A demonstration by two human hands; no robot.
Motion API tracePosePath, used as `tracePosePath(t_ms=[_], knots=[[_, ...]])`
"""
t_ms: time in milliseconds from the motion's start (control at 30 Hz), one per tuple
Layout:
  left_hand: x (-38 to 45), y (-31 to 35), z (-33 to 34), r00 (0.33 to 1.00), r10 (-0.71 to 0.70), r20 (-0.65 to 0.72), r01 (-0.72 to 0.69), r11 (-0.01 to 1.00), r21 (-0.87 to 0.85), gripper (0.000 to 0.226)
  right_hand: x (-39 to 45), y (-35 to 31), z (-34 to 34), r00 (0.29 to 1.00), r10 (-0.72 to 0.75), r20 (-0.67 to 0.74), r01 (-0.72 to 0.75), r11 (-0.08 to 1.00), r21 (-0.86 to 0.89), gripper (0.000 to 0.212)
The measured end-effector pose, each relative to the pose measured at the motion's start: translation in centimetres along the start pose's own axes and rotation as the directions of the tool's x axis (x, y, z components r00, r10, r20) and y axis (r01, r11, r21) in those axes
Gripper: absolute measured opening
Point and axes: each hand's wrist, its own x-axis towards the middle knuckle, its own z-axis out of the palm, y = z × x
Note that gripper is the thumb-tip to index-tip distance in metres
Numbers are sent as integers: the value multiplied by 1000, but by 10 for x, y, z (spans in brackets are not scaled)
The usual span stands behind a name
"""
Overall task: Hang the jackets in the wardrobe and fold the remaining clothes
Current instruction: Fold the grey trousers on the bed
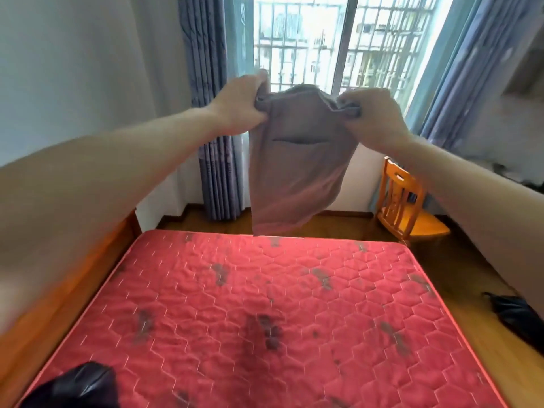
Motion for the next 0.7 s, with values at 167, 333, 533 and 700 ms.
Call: tracePosePath(t_ms=[167, 333, 533, 700], knots=[[-129, -5, 105, 970, -23, 243, 36, 998, -52, 25, -150, 21, 63, 964, -12, 267, 51, 989, -140, 19], [-271, -20, 228, 854, -180, 488, 206, 979, -1, 54, -307, 32, 148, 785, -37, 618, 133, 985, -110, 21], [-420, -10, 330, 659, -154, 736, 114, 988, 105, 30, -465, 41, 209, 522, 38, 852, 114, 987, -114, 27], [-511, 23, 366, 480, -104, 871, -12, 992, 125, 28, -560, 33, 223, 373, -36, 927, 98, 995, -1, 16]])
